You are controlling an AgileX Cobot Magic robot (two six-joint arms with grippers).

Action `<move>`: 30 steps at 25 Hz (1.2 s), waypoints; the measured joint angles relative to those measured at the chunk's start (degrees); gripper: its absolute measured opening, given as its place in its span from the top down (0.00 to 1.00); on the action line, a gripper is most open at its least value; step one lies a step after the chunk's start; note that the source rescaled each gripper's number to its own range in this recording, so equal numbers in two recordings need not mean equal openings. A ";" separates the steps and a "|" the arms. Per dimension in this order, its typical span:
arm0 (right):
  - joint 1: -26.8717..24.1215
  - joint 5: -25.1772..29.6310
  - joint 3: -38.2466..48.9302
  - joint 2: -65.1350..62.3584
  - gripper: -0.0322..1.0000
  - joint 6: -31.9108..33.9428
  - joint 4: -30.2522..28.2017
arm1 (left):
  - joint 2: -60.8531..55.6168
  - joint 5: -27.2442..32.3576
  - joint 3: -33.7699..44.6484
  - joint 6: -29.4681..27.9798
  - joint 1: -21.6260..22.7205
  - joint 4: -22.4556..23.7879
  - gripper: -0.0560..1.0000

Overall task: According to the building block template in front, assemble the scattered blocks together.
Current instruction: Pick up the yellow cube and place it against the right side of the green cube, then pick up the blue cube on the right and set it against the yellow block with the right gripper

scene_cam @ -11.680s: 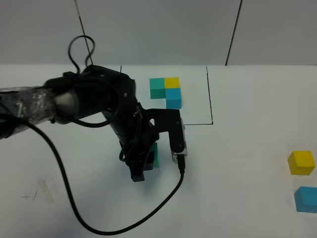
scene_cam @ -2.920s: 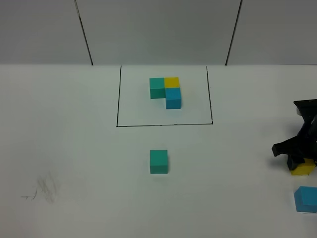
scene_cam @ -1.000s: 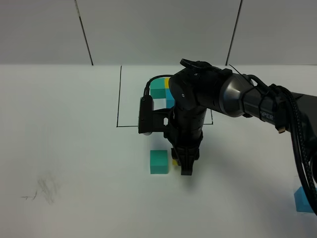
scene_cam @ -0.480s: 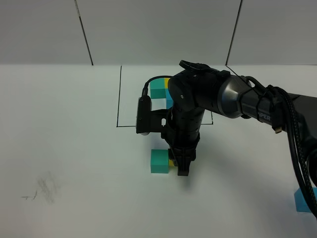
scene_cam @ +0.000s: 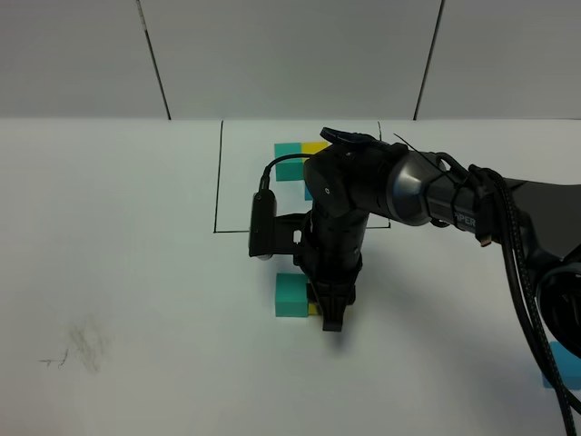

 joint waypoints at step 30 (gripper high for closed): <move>-2.99 0.98 4.16 -12.87 0.00 43.11 -11.31 | 0.00 0.00 0.00 0.31 0.00 0.00 0.33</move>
